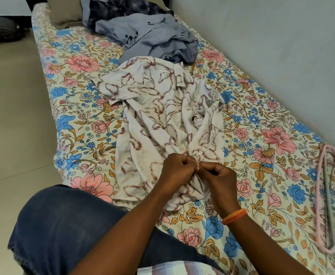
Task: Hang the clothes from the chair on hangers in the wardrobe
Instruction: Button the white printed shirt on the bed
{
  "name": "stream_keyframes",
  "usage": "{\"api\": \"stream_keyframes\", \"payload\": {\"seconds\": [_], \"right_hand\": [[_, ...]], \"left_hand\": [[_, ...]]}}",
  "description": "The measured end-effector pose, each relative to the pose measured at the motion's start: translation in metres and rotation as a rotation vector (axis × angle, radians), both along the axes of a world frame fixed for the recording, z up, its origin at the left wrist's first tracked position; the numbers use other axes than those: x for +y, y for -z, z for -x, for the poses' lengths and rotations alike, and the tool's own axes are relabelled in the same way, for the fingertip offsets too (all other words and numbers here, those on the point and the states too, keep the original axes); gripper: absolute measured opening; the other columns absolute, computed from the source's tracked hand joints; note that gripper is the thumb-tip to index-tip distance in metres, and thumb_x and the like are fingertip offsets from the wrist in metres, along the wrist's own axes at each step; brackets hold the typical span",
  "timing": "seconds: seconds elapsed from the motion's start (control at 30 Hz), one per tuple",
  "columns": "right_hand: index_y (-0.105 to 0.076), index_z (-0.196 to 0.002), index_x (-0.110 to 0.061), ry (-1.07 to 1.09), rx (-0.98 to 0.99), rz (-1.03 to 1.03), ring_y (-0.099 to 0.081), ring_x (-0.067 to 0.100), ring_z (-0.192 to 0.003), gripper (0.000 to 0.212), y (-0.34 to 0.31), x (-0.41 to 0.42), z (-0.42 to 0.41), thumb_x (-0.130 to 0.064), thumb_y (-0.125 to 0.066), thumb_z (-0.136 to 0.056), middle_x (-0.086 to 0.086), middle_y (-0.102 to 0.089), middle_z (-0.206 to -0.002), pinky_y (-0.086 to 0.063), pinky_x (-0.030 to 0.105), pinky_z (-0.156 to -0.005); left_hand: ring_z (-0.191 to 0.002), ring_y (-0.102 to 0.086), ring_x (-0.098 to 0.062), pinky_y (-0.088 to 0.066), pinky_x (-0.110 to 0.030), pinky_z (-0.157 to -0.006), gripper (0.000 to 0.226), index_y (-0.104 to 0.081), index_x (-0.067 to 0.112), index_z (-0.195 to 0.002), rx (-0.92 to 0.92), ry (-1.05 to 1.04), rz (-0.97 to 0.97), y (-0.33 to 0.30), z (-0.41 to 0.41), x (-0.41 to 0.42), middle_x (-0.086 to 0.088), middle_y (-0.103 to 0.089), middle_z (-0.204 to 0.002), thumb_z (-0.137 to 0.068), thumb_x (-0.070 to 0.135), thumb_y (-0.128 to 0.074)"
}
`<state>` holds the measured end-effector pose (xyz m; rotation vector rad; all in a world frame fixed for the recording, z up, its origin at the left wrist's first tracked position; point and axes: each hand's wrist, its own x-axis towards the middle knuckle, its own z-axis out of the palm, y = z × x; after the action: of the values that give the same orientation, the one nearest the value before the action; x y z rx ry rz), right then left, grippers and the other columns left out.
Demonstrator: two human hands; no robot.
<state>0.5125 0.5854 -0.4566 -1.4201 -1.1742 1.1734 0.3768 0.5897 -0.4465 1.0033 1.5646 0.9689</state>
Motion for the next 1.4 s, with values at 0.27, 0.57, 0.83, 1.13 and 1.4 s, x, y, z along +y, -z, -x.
{"api": "stream_keyframes", "payload": {"seconds": [0.27, 0.57, 0.83, 1.13, 1.4], "right_hand": [[-0.079, -0.083, -0.014, 0.013, -0.055, -0.056, -0.074, 0.020, -0.081, 0.017, 0.004, -0.003, 0.003, 0.001, -0.080, -0.076, 0.003, -0.077, -0.083, -0.059, 0.032, -0.076], [-0.072, -0.092, 0.007, -0.011, 0.344, 0.299, -0.071, 0.038, -0.091, 0.018, 0.001, 0.011, -0.001, 0.003, -0.074, -0.075, 0.027, -0.073, -0.095, -0.057, 0.045, -0.088], [-0.068, -0.089, 0.005, -0.056, 0.408, 0.348, -0.071, 0.029, -0.082, 0.008, -0.001, 0.015, -0.006, 0.004, -0.066, -0.081, 0.020, -0.072, -0.086, -0.060, 0.038, -0.080], [-0.071, -0.089, -0.005, 0.047, -0.256, 0.062, -0.073, 0.029, -0.063, 0.025, -0.010, 0.051, -0.007, -0.020, -0.086, -0.076, 0.014, -0.073, -0.079, -0.061, 0.043, -0.056], [-0.068, -0.091, -0.004, 0.181, 0.177, 0.312, -0.061, 0.023, -0.061, 0.003, 0.005, 0.061, -0.012, -0.007, -0.070, -0.089, 0.013, -0.064, -0.077, -0.054, 0.031, -0.051]], "left_hand": [[-0.050, -0.058, -0.012, -0.049, -0.024, -0.055, 0.012, -0.076, 0.006, -0.079, -0.080, -0.006, 0.032, 0.007, -0.002, -0.002, -0.005, -0.066, -0.059, -0.086, 0.015, -0.073], [-0.029, -0.040, 0.000, -0.036, -0.014, -0.038, 0.033, -0.060, 0.013, -0.063, -0.181, -0.018, 0.184, 0.013, -0.004, 0.008, 0.011, -0.048, -0.034, -0.095, 0.012, -0.064], [-0.052, -0.048, -0.012, -0.041, -0.020, -0.051, 0.036, -0.054, 0.015, -0.064, 0.041, 0.105, 0.127, 0.008, -0.006, 0.004, 0.000, -0.051, -0.057, -0.100, 0.019, -0.056], [-0.098, -0.044, -0.027, -0.034, -0.036, -0.069, 0.023, -0.069, 0.012, -0.100, 0.996, 0.424, -0.424, 0.004, -0.009, -0.006, -0.006, -0.050, -0.110, -0.088, 0.025, -0.054], [-0.077, -0.062, -0.022, -0.050, -0.035, -0.068, 0.032, -0.062, 0.017, -0.087, 0.714, 0.386, -0.216, 0.005, 0.005, 0.002, -0.002, -0.066, -0.080, -0.094, 0.047, -0.055]]}}
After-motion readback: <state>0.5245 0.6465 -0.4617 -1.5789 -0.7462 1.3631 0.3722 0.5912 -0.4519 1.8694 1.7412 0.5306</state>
